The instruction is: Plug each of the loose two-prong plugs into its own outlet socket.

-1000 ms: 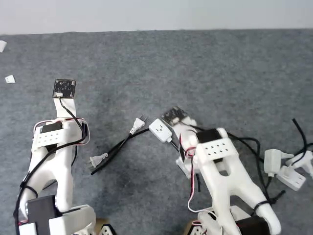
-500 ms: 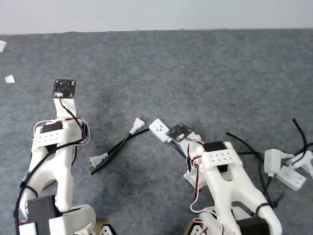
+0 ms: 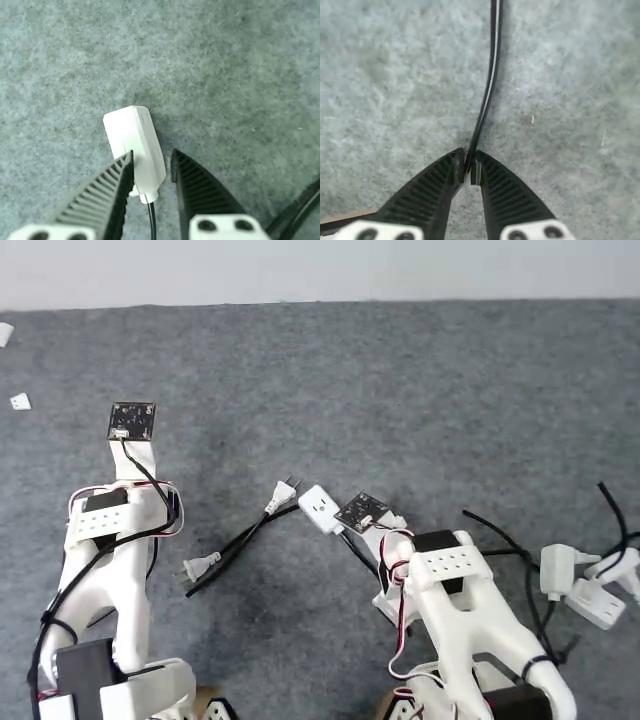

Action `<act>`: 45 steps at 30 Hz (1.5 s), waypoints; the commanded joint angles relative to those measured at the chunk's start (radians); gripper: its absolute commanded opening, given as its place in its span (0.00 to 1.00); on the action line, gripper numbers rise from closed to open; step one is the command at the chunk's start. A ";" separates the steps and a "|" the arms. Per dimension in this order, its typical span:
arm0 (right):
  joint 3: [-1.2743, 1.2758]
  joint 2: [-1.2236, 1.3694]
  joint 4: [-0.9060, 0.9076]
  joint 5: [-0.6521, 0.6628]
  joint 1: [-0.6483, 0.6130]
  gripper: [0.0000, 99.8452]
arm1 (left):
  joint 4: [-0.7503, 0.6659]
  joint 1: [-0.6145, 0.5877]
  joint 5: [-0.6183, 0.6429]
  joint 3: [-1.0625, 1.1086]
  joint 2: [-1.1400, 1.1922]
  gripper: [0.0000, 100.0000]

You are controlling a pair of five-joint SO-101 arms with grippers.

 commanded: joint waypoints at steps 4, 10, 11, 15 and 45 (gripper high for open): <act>-0.198 -0.036 0.183 0.046 0.008 0.01 | -0.023 -0.008 0.003 -0.039 -0.003 0.12; -0.525 -0.036 0.455 0.051 0.054 0.01 | -0.023 -0.009 0.003 -0.039 -0.003 0.12; -0.582 -0.036 0.503 0.048 0.051 0.01 | -0.023 -0.009 0.003 -0.039 -0.003 0.12; -0.816 -0.036 0.674 0.018 0.013 0.01 | -0.023 -0.009 0.003 -0.039 -0.003 0.12; -1.336 0.412 0.484 -0.206 -0.404 0.01 | -0.018 -0.009 0.002 -0.033 -0.011 0.12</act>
